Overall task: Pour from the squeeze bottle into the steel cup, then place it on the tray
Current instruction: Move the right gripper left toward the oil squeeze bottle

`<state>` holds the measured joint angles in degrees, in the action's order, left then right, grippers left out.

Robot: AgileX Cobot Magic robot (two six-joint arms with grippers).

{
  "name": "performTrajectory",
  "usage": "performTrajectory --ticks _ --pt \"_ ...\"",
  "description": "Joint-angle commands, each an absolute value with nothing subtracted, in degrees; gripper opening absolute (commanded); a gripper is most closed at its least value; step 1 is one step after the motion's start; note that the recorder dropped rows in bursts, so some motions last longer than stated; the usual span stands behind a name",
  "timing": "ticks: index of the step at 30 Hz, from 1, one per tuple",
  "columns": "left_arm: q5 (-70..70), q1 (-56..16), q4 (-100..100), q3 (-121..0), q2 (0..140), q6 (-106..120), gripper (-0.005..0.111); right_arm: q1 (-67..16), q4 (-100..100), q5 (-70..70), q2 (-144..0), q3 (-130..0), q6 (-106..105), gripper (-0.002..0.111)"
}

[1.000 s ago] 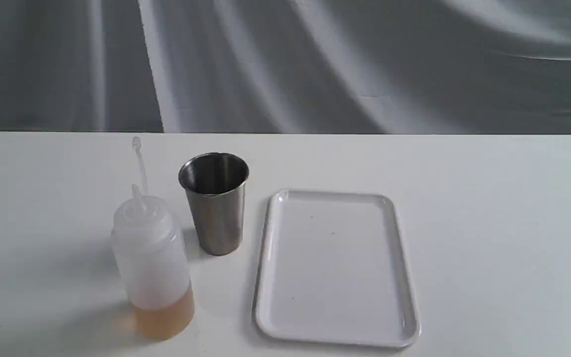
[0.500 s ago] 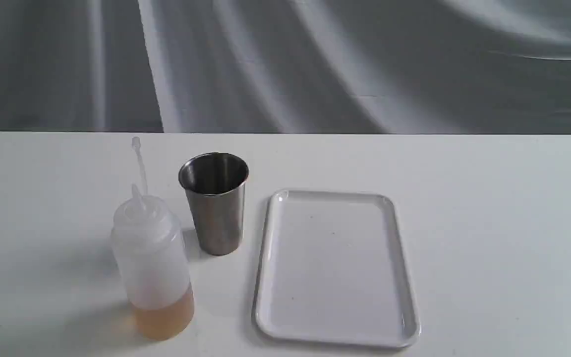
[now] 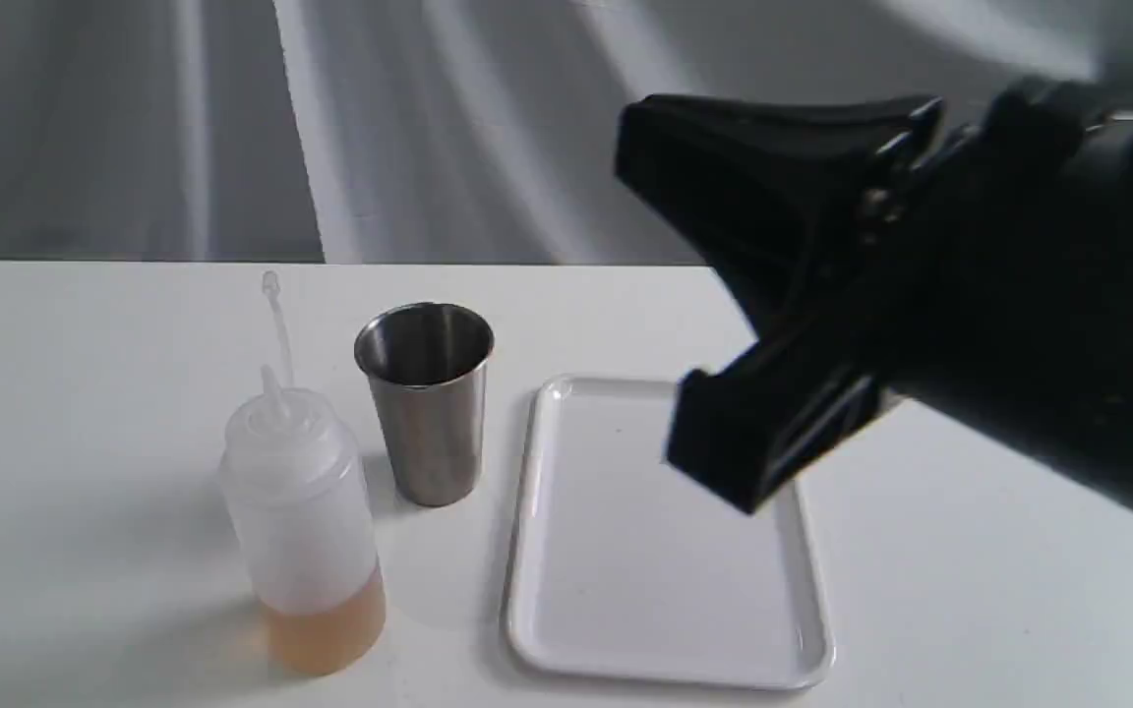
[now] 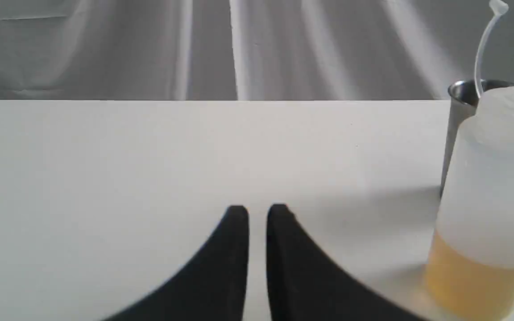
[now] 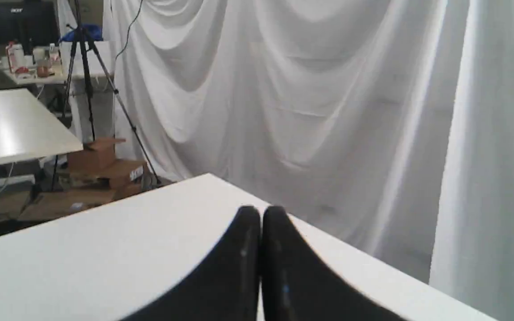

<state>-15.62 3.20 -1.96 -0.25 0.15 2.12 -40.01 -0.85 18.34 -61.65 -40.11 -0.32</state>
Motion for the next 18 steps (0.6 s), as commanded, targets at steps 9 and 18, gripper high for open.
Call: performTrajectory --ticks 9,18 --pt "-15.2 3.1 -1.9 0.0 0.0 1.9 0.008 -40.6 -11.4 29.0 -75.2 -40.8 -12.5 0.000" --pt "-15.2 3.1 -1.9 0.0 0.0 2.1 0.008 -40.6 -13.2 41.1 -88.6 -40.8 -17.6 0.000"
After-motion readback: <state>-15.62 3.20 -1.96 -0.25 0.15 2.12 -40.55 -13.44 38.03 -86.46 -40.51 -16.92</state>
